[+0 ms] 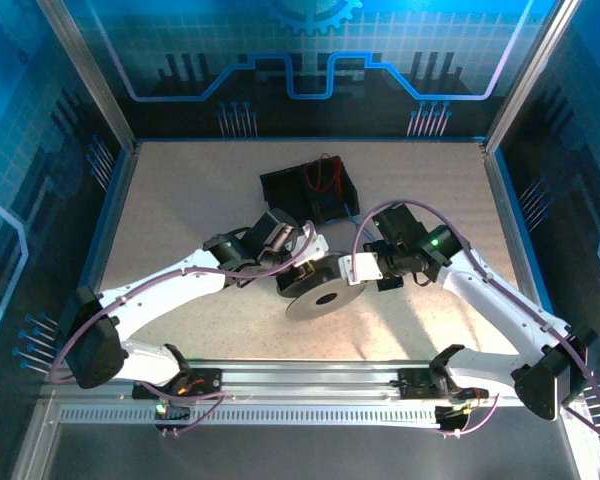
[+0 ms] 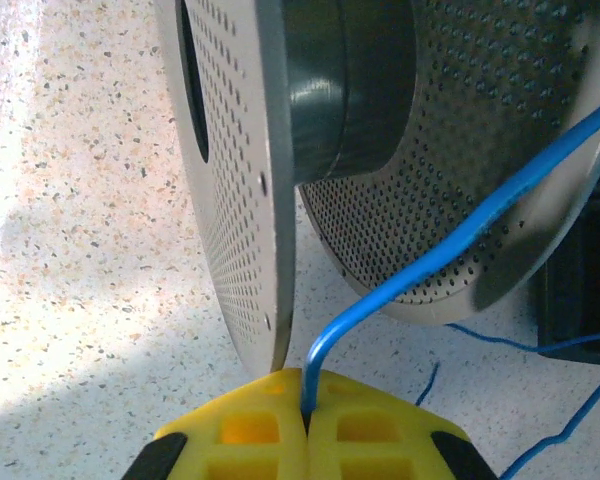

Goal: Wrap the cables

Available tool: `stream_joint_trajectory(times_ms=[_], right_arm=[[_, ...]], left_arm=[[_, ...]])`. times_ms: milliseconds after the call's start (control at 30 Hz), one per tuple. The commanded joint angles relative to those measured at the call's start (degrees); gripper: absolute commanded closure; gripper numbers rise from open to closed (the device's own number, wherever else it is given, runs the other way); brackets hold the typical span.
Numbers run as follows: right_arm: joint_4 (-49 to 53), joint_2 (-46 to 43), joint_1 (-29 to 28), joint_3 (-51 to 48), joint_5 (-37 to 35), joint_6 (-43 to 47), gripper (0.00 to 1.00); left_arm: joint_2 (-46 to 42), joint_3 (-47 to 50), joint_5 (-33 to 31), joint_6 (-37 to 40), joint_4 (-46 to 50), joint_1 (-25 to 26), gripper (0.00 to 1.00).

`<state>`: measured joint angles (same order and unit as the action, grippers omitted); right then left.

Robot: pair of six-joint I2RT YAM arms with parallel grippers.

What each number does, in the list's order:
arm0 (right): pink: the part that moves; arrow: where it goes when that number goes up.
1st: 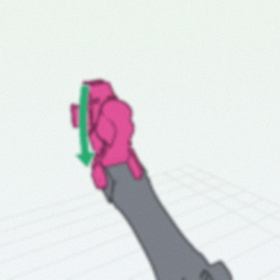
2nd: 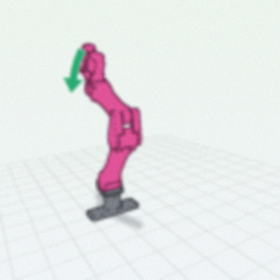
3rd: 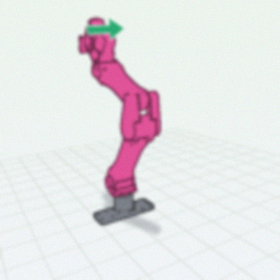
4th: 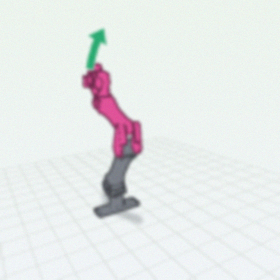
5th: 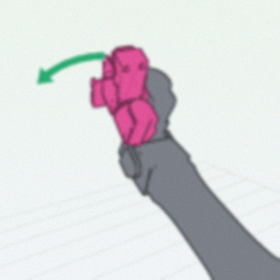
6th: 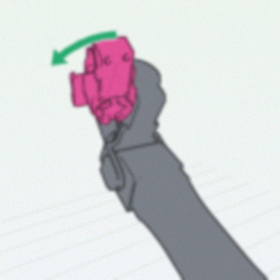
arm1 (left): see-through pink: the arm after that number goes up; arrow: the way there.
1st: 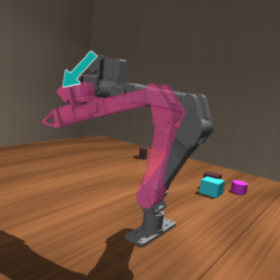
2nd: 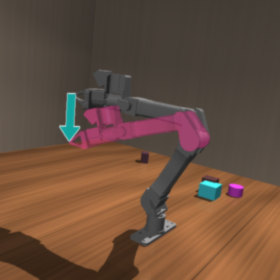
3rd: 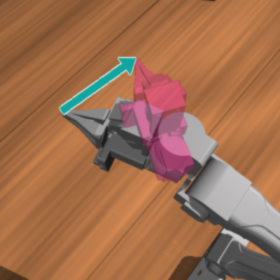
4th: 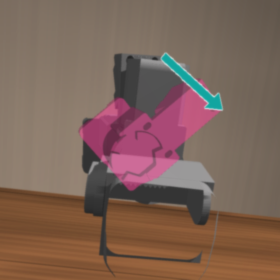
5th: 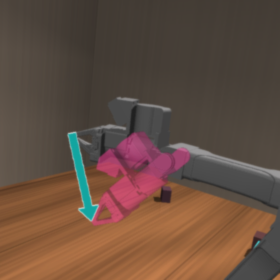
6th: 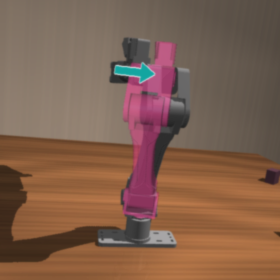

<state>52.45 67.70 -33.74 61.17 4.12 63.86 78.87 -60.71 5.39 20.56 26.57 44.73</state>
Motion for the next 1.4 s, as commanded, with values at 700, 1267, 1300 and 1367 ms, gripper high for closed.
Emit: stream_joint_trajectory(times_ms=[700, 1267, 1300, 1367], right_arm=[[15.48, 9.59, 7.4, 9.01, 22.91, 10.61, 1.0], [21.09, 17.19, 9.48, 12.36, 29.65, 17.71, 1.0], [20.76, 17.27, 9.36, 12.1, 29.51, 17.66, 1.0], [20.6, 17.53, 8.98, 11.96, 29.19, 17.53, 1.0]], left_arm=[[-1.53, -1.52, 1.8, 1.94, -0.53, -0.77, 0.47], [-1.79, -2.97, 19.4, 0.36, 0.17, -8.61, 0.43], [-1.86, -2.69, 19.34, 0.32, -0.01, -8.65, 0.43], [-1.97, -1.99, 19.52, 0.19, -0.37, -8.93, 0.44]])
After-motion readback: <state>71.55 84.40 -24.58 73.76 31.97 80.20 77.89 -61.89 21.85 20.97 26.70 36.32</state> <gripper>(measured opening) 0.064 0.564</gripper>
